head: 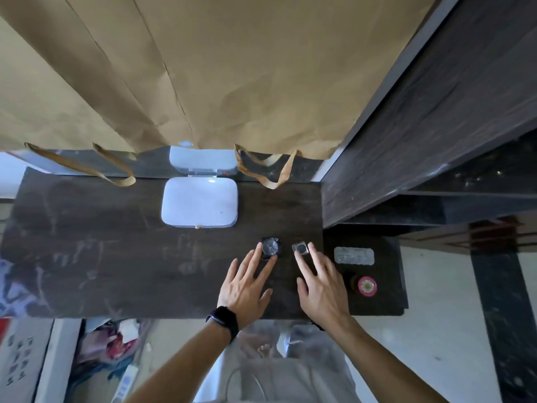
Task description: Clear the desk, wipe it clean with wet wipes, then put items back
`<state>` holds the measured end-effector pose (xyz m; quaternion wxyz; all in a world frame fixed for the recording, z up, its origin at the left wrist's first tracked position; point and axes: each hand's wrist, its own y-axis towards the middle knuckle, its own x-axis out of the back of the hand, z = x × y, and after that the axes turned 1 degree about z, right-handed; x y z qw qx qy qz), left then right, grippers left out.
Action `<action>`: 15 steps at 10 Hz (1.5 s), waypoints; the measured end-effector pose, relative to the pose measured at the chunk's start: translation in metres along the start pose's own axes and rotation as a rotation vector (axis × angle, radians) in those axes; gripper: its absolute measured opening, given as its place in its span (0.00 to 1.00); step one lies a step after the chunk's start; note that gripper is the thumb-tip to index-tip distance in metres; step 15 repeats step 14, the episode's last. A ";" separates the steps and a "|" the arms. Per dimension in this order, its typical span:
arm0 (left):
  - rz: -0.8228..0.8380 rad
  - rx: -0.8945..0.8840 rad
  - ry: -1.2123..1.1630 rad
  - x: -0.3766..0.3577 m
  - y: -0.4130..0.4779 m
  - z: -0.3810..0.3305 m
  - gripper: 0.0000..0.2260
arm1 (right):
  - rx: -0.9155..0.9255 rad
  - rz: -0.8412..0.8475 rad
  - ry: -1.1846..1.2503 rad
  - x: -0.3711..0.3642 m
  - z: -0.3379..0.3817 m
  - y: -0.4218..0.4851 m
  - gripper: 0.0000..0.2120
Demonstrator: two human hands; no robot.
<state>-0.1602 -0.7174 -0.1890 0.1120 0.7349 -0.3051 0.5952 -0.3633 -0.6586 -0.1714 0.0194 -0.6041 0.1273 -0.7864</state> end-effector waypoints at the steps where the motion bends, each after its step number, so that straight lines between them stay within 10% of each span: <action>1: 0.026 0.020 0.003 0.002 0.009 -0.003 0.36 | -0.030 0.052 -0.040 0.002 0.004 0.010 0.33; 5: 0.176 0.062 -0.027 0.043 0.130 -0.003 0.38 | -0.288 0.227 0.127 0.038 0.021 0.107 0.44; 15: 0.158 0.189 -0.163 0.071 0.141 -0.021 0.33 | -0.116 0.152 0.372 0.069 0.005 0.132 0.39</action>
